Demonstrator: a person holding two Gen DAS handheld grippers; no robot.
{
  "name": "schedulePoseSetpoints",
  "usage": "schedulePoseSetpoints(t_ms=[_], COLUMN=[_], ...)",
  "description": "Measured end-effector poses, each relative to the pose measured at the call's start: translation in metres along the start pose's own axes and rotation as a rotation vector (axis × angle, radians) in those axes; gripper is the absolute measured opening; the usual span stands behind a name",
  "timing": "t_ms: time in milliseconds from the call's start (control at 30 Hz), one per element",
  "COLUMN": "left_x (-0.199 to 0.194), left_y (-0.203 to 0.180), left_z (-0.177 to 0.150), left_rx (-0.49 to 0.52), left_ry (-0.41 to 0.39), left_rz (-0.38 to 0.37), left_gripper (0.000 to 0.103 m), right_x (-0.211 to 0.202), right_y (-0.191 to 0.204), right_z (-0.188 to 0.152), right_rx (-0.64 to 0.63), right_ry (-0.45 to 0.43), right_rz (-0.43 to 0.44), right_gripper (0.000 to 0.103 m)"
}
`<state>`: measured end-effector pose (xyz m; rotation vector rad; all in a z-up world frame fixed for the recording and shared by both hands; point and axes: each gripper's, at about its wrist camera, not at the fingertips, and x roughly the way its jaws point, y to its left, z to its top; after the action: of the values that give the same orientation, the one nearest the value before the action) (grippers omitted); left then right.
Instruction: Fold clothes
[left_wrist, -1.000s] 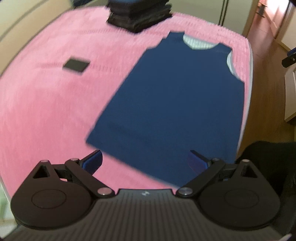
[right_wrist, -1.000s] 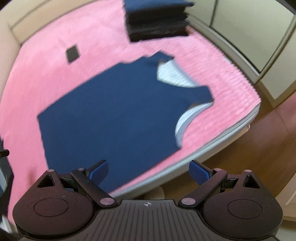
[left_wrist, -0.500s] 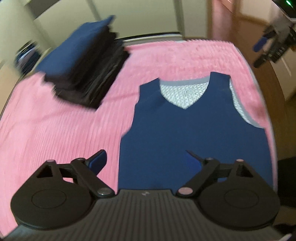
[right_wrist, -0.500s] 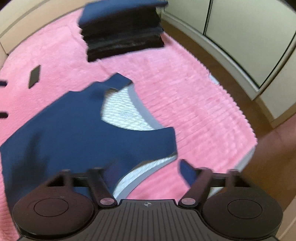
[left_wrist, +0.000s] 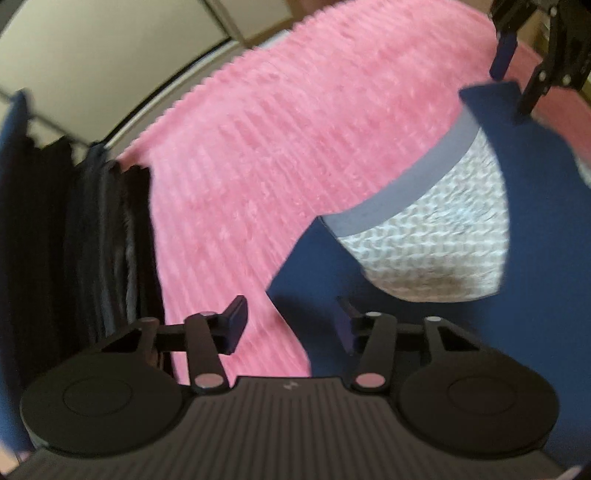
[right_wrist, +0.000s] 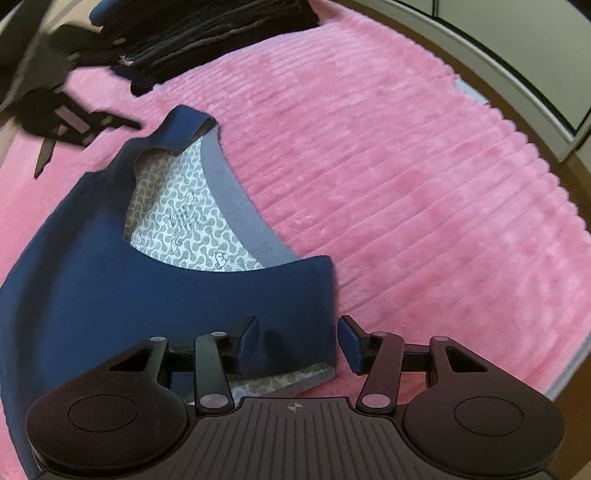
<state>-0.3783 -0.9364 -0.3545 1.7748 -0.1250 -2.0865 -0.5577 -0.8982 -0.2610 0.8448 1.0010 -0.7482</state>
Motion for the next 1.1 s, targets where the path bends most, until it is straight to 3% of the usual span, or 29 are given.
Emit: schedulePoseSetpoints(t_ms=[200, 300, 367, 400, 567, 700, 900, 1100], left_x=[0.044, 0.047, 0.046, 0.046, 0.044, 0.041, -0.021, -0.111], left_y=[0.011, 0.01, 0.01, 0.01, 0.01, 0.009, 0.0, -0.041], left_z=[0.016, 0.018, 0.018, 0.018, 0.018, 0.017, -0.014, -0.076], left_rx=[0.159, 0.199, 0.214, 0.221, 0.257, 0.28, 0.223, 0.143], left_ry=[0.027, 0.027, 0.024, 0.023, 0.016, 0.009, -0.051, -0.082], left_rz=[-0.113, -0.13, -0.135, -0.137, -0.148, -0.153, -0.086, 0.001], left_gripper=[0.033, 0.03, 0.024, 0.015, 0.0, 0.0, 0.0, 0.0], right_x=[0.008, 0.012, 0.013, 0.013, 0.014, 0.005, -0.037, -0.092], right_y=[-0.007, -0.014, -0.018, -0.019, -0.022, -0.02, 0.012, 0.091], right_z=[-0.003, -0.004, -0.005, -0.005, -0.005, -0.004, -0.003, -0.019], right_rx=[0.038, 0.062, 0.074, 0.076, 0.089, 0.118, 0.058, -0.104], right_ry=[-0.009, -0.007, -0.009, -0.01, -0.006, -0.01, -0.041, -0.046], right_rz=[0.014, 0.021, 0.03, 0.031, 0.03, 0.014, 0.049, 0.201], right_gripper=[0.041, 0.037, 0.035, 0.034, 0.008, 0.002, 0.001, 0.001])
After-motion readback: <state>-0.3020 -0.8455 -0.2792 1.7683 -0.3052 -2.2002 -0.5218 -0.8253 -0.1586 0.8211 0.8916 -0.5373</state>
